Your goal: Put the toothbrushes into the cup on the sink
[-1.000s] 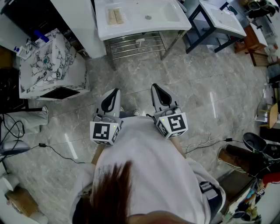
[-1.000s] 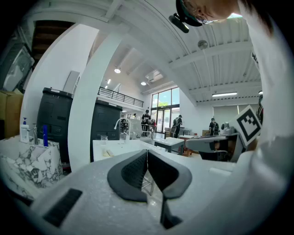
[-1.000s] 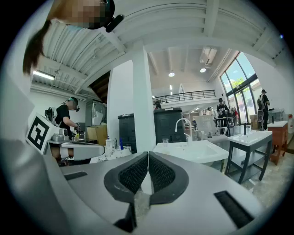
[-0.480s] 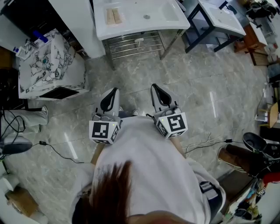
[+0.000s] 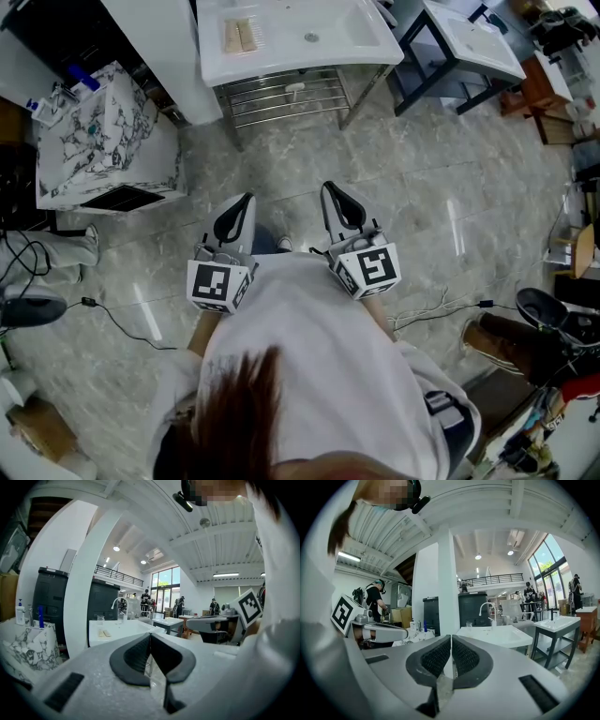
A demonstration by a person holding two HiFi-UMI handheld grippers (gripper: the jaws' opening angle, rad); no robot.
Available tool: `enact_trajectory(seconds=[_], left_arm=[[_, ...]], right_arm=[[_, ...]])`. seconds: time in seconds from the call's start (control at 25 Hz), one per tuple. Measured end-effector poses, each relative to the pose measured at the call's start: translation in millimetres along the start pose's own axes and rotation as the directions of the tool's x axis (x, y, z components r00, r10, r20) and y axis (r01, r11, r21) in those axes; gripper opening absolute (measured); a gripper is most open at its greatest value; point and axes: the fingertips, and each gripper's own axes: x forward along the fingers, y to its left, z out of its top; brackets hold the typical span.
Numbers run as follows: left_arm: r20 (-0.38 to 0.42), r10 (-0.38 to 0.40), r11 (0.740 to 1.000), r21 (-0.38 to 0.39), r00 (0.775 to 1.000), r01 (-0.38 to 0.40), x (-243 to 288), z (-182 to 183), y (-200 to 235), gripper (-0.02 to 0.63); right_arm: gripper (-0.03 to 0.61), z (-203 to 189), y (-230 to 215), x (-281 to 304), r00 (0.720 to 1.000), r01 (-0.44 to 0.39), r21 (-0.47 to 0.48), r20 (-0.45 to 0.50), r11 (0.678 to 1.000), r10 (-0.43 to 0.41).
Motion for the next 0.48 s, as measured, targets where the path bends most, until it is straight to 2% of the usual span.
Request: enact_trajectory(seconds=[0.24,0.36,0.48], left_arm=[[0.003,-0.028,0.999,0.024,1.000,0.028,7,2,-4,0.015],[-0.008,-0.019,0.999,0.043,1.000,0.019,14,1,5,0.015],[0.009,-0.006,1.000,0.026,1.000,0.006,25,6,18,0.015]], right_arm=[[0.017,-7,-9,1,1.000,0.011,0.029,-0.013,1.000,-0.010],[0.017,-10,-12,10,1.000,0.009,0.041,-0.021,0.999,-0.008],[0.017,-11,-17,23,0.999,0.004,0.045,-0.034,0.999,-0.003]])
